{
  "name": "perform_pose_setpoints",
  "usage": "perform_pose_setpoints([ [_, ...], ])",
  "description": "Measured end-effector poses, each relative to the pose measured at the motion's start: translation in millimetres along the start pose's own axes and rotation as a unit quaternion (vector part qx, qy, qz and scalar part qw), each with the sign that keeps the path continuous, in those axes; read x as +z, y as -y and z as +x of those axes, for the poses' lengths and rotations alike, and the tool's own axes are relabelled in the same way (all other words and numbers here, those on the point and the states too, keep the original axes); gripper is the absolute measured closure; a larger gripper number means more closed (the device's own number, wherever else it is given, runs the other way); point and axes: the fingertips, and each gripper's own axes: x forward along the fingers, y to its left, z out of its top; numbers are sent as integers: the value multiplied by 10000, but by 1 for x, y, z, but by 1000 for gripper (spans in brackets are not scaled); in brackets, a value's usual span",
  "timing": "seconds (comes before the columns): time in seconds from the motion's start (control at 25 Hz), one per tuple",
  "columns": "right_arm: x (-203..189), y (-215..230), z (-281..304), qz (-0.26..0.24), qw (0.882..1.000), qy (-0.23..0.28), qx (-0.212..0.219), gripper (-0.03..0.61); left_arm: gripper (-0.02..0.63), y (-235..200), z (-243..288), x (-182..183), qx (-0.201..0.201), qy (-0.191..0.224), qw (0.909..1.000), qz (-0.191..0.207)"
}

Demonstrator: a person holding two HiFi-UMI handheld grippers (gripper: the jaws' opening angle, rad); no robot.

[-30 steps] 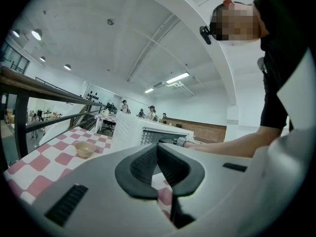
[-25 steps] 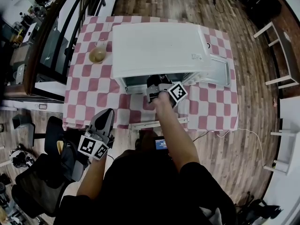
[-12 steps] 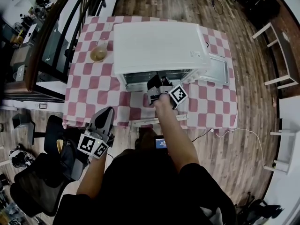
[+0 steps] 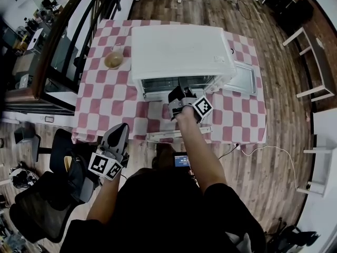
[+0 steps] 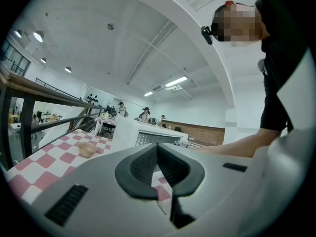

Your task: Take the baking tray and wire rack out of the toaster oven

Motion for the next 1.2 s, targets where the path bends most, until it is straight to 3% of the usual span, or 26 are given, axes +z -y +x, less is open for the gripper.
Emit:
perform_pose_setpoints([
  [0.8, -21, -6, -87, 78, 10000, 14, 53, 575, 621, 41, -31, -2, -315, 70, 9995, 36],
  [1.2, -29, -13, -125, 106, 9999, -55, 38, 575, 621, 51, -38, 1, -267, 165, 9995, 7],
])
